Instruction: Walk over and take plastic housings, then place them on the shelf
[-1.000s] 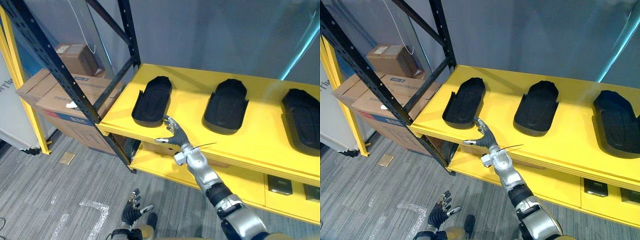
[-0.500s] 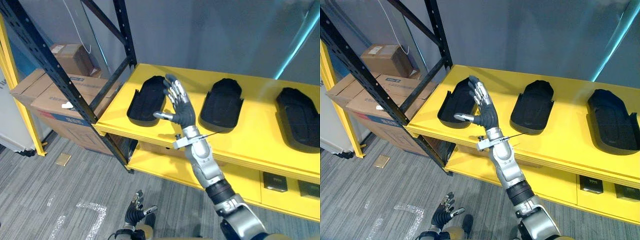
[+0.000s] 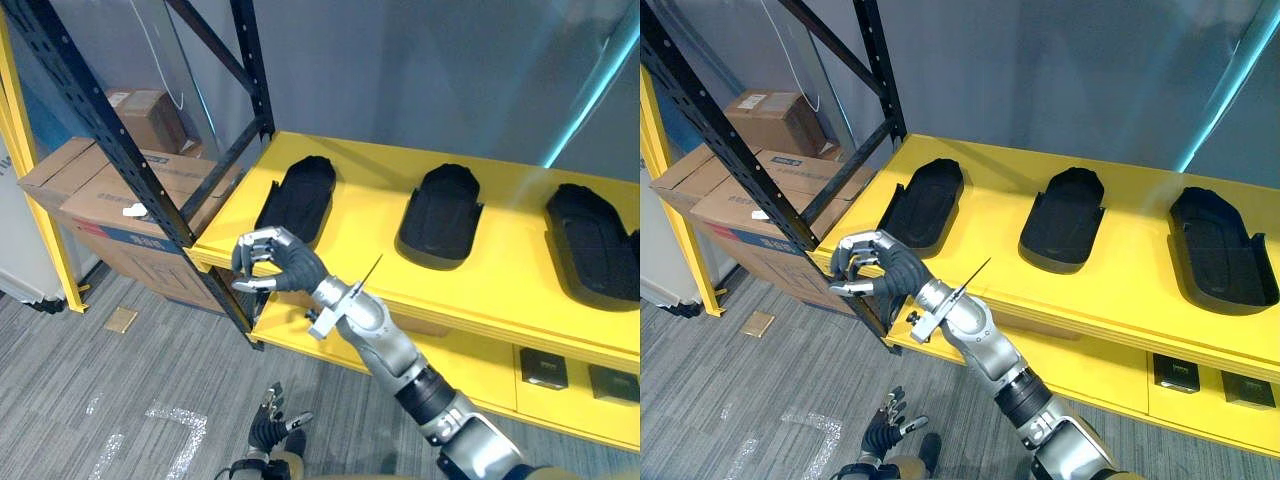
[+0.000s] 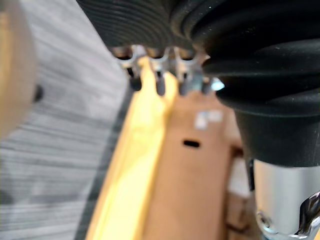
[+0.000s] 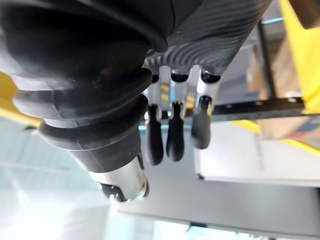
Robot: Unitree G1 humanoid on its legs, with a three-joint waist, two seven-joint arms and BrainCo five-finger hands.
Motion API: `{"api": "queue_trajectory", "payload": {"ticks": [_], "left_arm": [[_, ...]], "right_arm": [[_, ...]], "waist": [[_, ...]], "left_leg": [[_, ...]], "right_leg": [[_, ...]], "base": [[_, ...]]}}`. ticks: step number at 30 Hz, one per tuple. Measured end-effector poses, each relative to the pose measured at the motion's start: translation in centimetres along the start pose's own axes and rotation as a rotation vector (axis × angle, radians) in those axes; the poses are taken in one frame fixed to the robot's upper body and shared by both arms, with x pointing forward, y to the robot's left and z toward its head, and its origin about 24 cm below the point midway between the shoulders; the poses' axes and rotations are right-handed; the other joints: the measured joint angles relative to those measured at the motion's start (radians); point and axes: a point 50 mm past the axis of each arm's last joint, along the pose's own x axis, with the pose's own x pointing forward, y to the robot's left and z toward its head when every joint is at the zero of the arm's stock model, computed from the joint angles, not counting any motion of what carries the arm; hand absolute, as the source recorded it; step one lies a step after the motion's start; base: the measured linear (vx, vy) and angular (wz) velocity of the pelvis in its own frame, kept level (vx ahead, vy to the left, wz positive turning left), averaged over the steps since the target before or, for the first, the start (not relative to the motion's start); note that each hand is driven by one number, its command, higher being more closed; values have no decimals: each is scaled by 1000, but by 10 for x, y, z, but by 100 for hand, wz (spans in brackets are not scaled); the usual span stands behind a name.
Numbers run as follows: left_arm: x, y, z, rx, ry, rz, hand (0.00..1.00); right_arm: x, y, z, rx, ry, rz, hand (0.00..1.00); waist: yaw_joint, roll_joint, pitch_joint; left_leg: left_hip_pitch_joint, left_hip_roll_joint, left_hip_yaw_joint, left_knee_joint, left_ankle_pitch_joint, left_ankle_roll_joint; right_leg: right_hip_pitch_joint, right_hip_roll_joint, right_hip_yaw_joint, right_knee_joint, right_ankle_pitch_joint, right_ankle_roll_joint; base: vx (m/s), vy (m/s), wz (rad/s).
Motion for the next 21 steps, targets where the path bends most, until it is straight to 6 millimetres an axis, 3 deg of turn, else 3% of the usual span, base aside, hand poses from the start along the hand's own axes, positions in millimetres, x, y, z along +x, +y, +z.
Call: {"api": "queue_trajectory", "payload": {"ticks": [4, 8, 12, 21], "left_arm": [[0, -3, -1, 4, 3, 2, 0], [0, -3, -1, -25, 9, 14, 0], [0, -3, 0, -32, 6, 17, 0], [6, -5, 10, -69, -26, 2, 0]], "right_arm": [[-2, 5, -17, -26, 84, 4, 100], [1, 10, -32, -65, 151, -66, 100], [2, 1, -50, -140, 276, -163, 100], [26, -26, -23, -232, 225, -291, 100]], "waist": [[2, 0, 0], [23, 4, 2], [31, 26, 19], [41, 59, 99]], "left_leg": [[0, -5, -18, 0, 3, -2], [-1, -9, -26, 0, 4, -3], [-19, -13, -78, 0, 13, -10], [-53, -4, -109, 1, 34, -21]], "right_leg": [[4, -2, -17, 2, -1, -1], [4, -2, -24, 13, -11, -7], [-11, -14, -75, 73, -49, -8], [-52, -11, -99, 134, -79, -24]], "base": [[12, -14, 12], [-9, -17, 11], [-27, -39, 34], [-32, -41, 10]]}}
